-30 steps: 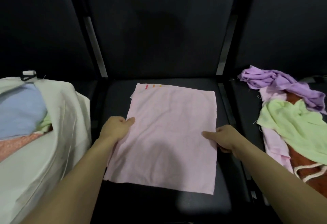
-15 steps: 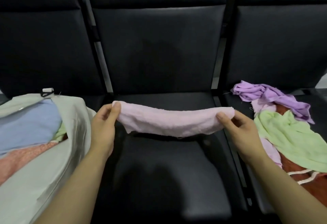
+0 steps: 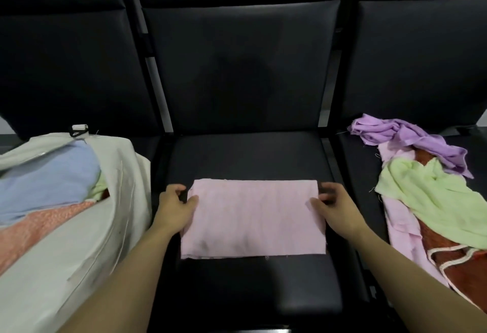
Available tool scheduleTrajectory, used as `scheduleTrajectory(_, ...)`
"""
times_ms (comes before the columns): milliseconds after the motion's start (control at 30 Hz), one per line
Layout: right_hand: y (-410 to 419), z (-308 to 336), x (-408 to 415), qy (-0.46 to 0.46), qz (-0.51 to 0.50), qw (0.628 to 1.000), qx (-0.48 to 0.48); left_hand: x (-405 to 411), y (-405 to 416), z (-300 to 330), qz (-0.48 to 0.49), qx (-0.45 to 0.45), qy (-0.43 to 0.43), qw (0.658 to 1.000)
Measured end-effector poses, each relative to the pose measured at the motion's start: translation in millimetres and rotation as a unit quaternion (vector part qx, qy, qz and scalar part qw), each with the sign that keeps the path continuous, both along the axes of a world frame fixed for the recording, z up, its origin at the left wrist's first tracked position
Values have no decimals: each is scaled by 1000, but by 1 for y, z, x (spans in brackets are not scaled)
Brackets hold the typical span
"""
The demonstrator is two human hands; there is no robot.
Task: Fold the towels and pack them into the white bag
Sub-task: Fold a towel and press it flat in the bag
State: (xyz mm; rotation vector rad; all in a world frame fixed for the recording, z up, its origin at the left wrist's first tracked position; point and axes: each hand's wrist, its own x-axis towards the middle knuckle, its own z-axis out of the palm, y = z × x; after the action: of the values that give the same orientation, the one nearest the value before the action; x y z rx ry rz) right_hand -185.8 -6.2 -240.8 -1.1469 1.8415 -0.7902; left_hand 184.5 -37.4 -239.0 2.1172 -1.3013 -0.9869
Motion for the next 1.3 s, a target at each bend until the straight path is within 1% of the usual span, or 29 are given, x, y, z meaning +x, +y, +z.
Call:
scheduleTrajectory(33,2,-7,0,50,-6,999,11,0,1,-3,-3,5,-44,999)
scheduleTrajectory(67,4,-11,1,104,-13,994,0,-3,1,-3,-8,-7,-82,997)
scheduleTrajectory(100,6,-13,5,157,-4,987,-35,-10,2,1,-20,-31,-111,993)
scheduleTrajectory(133,6,-13,10,204,28,975,-86,-19,3,8,-39,-54,-123,990)
scheduleTrajectory(167,7,-11,17,240,84,958,-134,-30,4,15,-70,-60,-118,989)
scheduleTrajectory(200,7,-9,24,264,159,938,-157,-42,6,23,-116,-39,-93,988)
scheduleTrajectory(233,7,-8,32,276,244,917,-151,-54,9,27,-171,9,-50,984)
scheduleTrajectory(267,8,-7,38,281,319,897,-122,-66,14,31,-223,74,10,972)
scheduleTrajectory(300,9,-5,41,285,366,883,-74,-76,20,33,-266,146,57,951)
scheduleTrajectory(333,10,-2,44,300,390,870,-25,-83,25,32,-298,205,72,929)
scheduleTrajectory(367,12,1,46,326,399,857,3,-87,28,30,-330,231,46,914)
scheduleTrajectory(400,15,3,48,354,397,847,13,-89,30,28,-356,232,-1,905)
scheduleTrajectory(467,20,11,55,391,380,838,35,-89,30,23,-376,197,-95,900)
scheduleTrajectory(533,25,21,63,404,378,829,78,-90,27,22,-381,152,-139,901)
scheduleTrajectory(600,31,29,68,392,396,822,119,-91,27,20,-384,110,-179,899)
scheduleTrajectory(633,33,33,70,368,405,826,138,-91,28,19,-382,92,-201,897)
scheduleTrajectory(667,34,36,69,332,406,837,154,-90,28,16,-379,78,-217,896)
scheduleTrajectory(733,32,40,65,245,368,880,172,-87,28,12,-356,62,-216,907)
scheduleTrajectory(767,28,39,61,219,326,905,163,-86,28,10,-333,55,-203,919)
scheduleTrajectory(800,24,37,57,211,272,928,142,-87,28,8,-293,41,-187,937)
scheduleTrajectory(867,18,30,51,209,152,961,93,-89,31,8,-159,22,-157,975)
scheduleTrajectory(900,15,24,49,187,100,974,84,-91,32,8,-89,34,-139,986)
scheduleTrajectory(933,14,20,49,145,58,984,90,-92,34,7,-38,65,-118,990)
scheduleTrajectory(967,13,15,50,94,25,990,106,-95,36,7,-16,98,-106,989)
scheduleTrajectory(1000,14,11,54,51,9,990,130,-98,39,6,-17,123,-106,987)
scheduleTrajectory(1033,14,8,57,28,14,988,153,-100,40,5,-25,136,-112,984)
scheduleTrajectory(1133,17,3,64,33,48,982,181,-101,37,-1,-41,150,-80,985)
scheduleTrajectory(1233,18,4,63,23,43,983,177,-93,34,-3,-28,162,13,986)
scheduleTrajectory(1300,19,8,60,1,41,986,160,-89,33,-3,-17,145,79,986)
